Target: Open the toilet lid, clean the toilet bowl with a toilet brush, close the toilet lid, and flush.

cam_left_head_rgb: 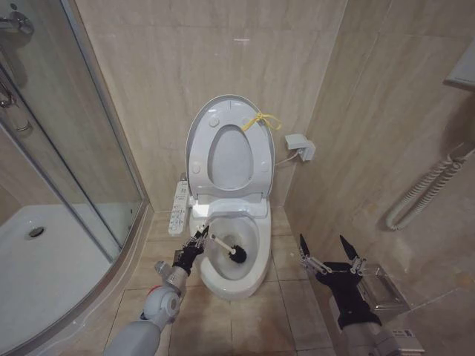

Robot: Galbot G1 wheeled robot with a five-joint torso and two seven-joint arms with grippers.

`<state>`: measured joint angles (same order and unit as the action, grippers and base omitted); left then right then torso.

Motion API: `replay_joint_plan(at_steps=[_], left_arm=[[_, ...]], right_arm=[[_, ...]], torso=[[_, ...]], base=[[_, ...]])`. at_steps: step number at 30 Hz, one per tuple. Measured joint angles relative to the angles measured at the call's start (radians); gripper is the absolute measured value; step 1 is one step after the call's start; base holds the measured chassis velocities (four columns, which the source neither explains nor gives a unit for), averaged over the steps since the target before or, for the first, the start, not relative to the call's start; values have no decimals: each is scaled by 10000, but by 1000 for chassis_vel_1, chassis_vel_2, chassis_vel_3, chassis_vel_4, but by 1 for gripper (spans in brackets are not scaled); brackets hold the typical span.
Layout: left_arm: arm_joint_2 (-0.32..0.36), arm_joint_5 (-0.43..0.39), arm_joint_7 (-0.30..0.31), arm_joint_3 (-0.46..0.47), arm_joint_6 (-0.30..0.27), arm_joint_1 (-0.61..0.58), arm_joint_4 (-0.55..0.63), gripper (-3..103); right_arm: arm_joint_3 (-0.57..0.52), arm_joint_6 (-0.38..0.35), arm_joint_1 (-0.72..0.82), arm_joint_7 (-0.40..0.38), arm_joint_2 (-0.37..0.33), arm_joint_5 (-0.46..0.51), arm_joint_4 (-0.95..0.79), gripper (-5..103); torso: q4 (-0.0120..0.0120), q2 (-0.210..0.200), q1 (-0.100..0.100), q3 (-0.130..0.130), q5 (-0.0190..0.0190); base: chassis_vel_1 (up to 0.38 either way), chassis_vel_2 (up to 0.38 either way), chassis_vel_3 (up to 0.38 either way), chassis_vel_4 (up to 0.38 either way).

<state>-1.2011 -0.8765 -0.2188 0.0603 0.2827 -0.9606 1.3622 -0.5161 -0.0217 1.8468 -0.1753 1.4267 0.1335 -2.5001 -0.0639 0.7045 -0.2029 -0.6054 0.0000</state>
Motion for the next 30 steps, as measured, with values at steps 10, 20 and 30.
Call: replay_joint_plan(at_steps=[10, 20, 30], left_arm=[[-381, 1692, -515, -165, 892, 306, -1011, 21], [-186, -304, -107, -468, 60, 363, 179, 21], [67, 1596, 536, -178, -124, 144, -208, 21]], right_arm=[[0, 0, 0, 0, 0, 0, 0, 100], [0, 0, 0, 1, 0, 0, 0, 100], [0, 0, 0, 0, 0, 0, 0, 100]], torso=[[1, 0, -1, -1, 0], [1, 0, 0, 0, 0], [1, 0, 0, 0, -1]], base=[[0, 0, 0, 0], [0, 0, 0, 0], [0, 0, 0, 0]])
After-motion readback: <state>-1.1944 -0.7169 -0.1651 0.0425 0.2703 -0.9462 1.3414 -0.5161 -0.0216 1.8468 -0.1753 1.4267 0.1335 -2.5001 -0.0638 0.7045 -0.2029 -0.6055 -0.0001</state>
